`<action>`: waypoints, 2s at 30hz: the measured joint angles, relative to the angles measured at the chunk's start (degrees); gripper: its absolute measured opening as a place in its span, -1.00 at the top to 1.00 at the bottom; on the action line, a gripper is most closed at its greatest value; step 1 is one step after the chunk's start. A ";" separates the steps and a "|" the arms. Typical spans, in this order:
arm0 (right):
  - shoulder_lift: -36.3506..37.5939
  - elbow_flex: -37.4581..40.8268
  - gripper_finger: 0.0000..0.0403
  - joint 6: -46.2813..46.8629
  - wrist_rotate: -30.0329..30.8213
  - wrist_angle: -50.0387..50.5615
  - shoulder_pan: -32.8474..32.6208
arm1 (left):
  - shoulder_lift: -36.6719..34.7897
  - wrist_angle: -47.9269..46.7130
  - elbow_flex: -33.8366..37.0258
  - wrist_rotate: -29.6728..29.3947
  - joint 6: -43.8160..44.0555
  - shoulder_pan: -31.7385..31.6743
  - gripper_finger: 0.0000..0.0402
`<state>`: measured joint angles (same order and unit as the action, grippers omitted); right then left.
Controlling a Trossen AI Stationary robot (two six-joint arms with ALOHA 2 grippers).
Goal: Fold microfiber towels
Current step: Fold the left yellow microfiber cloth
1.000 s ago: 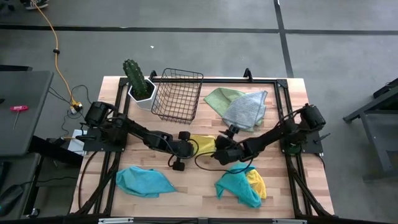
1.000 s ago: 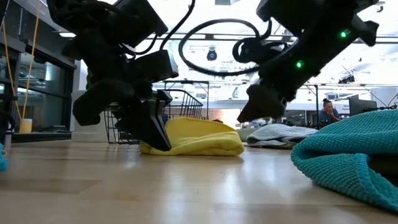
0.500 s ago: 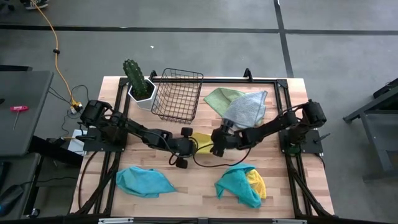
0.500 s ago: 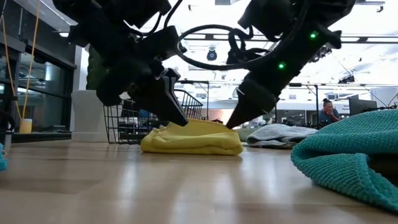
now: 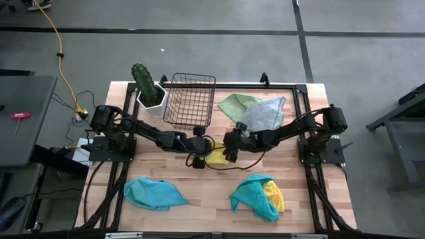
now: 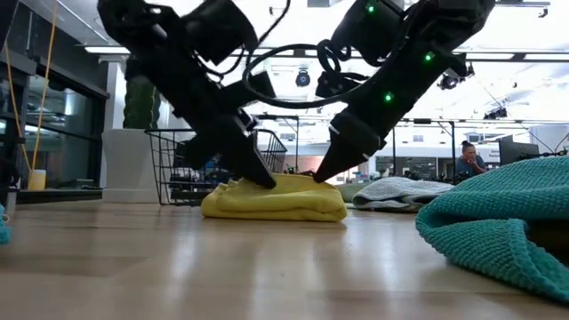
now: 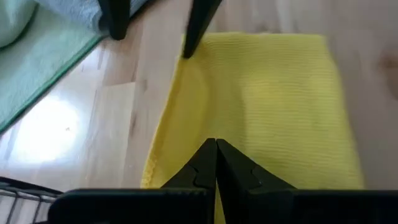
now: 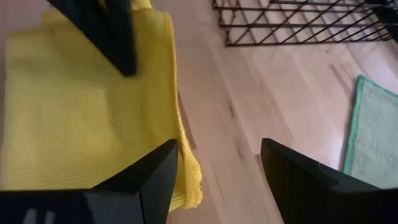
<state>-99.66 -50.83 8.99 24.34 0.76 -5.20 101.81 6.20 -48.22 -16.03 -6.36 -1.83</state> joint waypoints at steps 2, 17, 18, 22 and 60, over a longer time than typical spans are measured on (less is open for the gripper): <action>-0.01 0.00 -0.11 0.17 -0.22 0.61 0.15 | 1.03 -0.13 -0.01 0.02 0.19 -0.55 1.00; -0.02 0.00 -0.11 10.51 11.03 6.34 0.69 | 3.36 -0.11 -0.03 -0.20 0.18 -0.41 1.00; -0.02 0.00 -0.11 10.48 11.16 6.55 0.53 | 3.38 -0.11 -0.03 -0.20 0.18 -0.41 1.00; -0.02 0.00 -0.11 8.41 10.26 4.39 -1.72 | 3.35 -0.13 -0.03 -0.20 0.18 -0.41 1.00; -0.06 0.20 -0.11 7.00 3.03 3.26 -10.28 | 2.07 -2.57 0.06 -3.04 -1.80 -0.35 1.00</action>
<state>-99.72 -50.63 15.99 27.37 4.02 -15.48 103.88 3.63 -48.16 -19.07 -8.16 -2.18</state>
